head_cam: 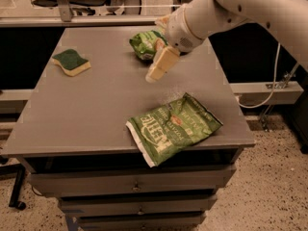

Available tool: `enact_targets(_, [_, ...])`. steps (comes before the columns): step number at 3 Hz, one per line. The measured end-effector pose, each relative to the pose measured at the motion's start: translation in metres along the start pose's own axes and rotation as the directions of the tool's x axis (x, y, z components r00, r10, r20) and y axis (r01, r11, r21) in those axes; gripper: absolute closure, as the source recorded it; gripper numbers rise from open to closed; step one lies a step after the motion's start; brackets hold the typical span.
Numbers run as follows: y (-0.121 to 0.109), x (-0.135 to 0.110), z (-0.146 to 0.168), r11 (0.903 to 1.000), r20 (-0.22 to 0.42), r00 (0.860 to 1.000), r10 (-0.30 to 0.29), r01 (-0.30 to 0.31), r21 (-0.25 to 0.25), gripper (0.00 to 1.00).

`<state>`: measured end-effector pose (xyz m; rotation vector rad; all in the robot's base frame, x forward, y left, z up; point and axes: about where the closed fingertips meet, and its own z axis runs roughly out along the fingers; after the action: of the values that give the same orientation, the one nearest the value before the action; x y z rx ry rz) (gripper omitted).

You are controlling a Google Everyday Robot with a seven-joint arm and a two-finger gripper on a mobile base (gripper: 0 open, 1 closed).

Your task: Move sponge near green jalapeno chip bag

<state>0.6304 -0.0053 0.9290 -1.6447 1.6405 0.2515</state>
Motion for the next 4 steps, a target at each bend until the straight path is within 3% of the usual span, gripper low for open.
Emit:
enact_targets(1, [-0.02,-0.053,0.028,0.9999,0.147,0.989,-0.01,0.011,-0.008,0.0])
enact_targets(2, [-0.028,-0.095,0.068,0.9992,0.248,0.969,0.009,0.001,-0.04,0.0])
enact_targets(4, [-0.031,-0.117,0.165,0.9897,0.264,0.957,0.119,-0.093,-0.11,0.0])
